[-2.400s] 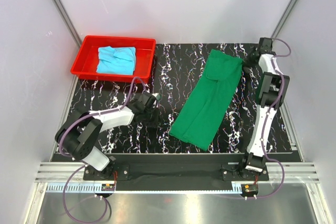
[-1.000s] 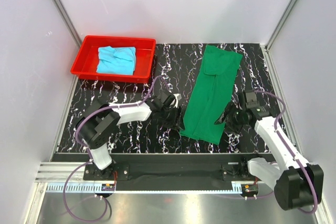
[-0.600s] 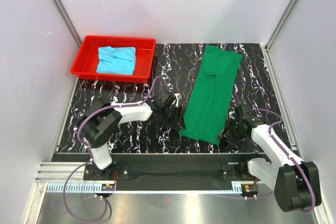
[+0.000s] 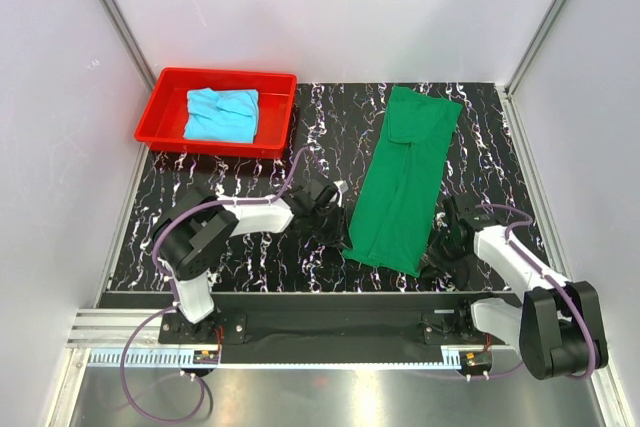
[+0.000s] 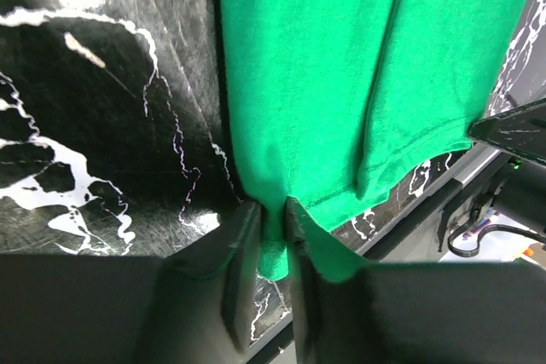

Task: Fold and stack the t-shirts
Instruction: Fold the tshirt

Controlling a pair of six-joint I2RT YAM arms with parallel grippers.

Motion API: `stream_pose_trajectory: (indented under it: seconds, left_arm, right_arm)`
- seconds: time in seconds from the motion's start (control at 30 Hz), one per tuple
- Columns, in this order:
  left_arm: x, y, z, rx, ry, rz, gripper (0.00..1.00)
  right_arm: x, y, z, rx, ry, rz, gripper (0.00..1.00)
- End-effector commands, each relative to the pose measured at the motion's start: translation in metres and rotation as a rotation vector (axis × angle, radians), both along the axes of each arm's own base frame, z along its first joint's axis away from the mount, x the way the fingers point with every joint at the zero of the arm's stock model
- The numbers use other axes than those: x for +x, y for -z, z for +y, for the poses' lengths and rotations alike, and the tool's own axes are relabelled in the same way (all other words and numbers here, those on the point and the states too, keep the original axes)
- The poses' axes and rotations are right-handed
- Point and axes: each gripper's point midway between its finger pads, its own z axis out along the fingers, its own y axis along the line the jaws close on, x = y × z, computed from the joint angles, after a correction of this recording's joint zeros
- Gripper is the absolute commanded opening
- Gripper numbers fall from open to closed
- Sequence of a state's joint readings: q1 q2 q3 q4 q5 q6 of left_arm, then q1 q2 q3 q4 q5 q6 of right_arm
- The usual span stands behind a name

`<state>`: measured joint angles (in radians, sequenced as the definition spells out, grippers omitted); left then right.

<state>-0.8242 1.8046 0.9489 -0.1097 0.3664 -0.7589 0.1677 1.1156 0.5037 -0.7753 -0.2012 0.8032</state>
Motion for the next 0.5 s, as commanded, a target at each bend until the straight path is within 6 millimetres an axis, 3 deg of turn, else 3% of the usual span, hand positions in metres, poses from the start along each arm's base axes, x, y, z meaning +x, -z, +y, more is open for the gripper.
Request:
stream_pose_trajectory:
  seconds: [0.0,0.03,0.07,0.2,0.47]
  left_arm:
    - [-0.012,0.024,0.014,0.065,-0.003,0.026,0.21]
    - [-0.013,0.024,0.014,0.064,-0.002,0.026,0.18]
    - [-0.014,0.026,0.017,0.065,-0.009,0.03,0.13]
    - [-0.02,0.023,0.02,0.041,-0.028,0.031,0.0]
    - [-0.027,0.022,0.031,0.045,-0.054,0.019,0.0]
  right_arm:
    - [0.011,-0.008,0.002,-0.001,-0.004,-0.03,0.28]
    - [0.009,-0.007,0.001,-0.002,-0.008,-0.022,0.18]
    - [0.007,-0.008,0.001,-0.006,-0.012,-0.022,0.0]
    - [-0.01,-0.008,0.001,0.014,0.029,-0.001,0.0]
    - [-0.013,-0.014,0.001,0.041,0.153,-0.063,0.0]
